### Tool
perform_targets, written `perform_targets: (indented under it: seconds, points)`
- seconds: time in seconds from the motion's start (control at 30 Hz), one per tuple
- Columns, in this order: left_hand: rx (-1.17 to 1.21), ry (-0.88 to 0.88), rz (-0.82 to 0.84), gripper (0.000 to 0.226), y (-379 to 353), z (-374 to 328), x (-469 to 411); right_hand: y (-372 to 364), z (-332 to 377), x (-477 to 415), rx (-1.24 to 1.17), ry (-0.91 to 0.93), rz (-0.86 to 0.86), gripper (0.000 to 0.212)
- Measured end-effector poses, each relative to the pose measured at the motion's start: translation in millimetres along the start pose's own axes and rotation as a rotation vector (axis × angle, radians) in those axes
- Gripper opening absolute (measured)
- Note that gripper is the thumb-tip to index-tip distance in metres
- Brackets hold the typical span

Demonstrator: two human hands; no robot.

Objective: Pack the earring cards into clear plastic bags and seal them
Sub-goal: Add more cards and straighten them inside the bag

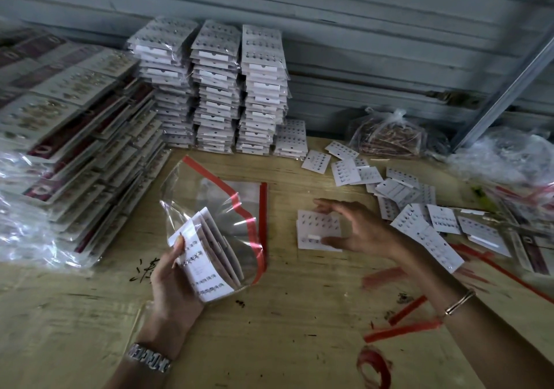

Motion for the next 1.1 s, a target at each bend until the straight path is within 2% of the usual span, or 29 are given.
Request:
perform_targets:
  seconds: [0.43,0.93,1.03,1.1]
  points:
    - [0.021,0.015,0.024,0.060,0,3,-1,-7,0,-1,0.097,0.048,-0.093,0.085]
    - [0.010,-0.013,0.007,0.062,-4,-2,0,-14,-2,-4,0.026,0.083,-0.037,0.088]
    - [0.010,-0.013,-0.008,0.060,-1,-2,0,-9,0,-11,-0.084,0.063,-0.029,0.082]
    - [0.016,-0.005,-0.005,0.060,-1,-1,0,1,-2,-21,-0.172,0.044,-0.115,0.066]
Point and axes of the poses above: each hand's wrist, its own x-axis away from the middle knuckle, its own y-axis out of the back of the hand, z = x × y, the point moved 10 cm from there along -x, towards the middle knuckle, and after that the axes turned 7 degrees about z, right-handed, at the moved point
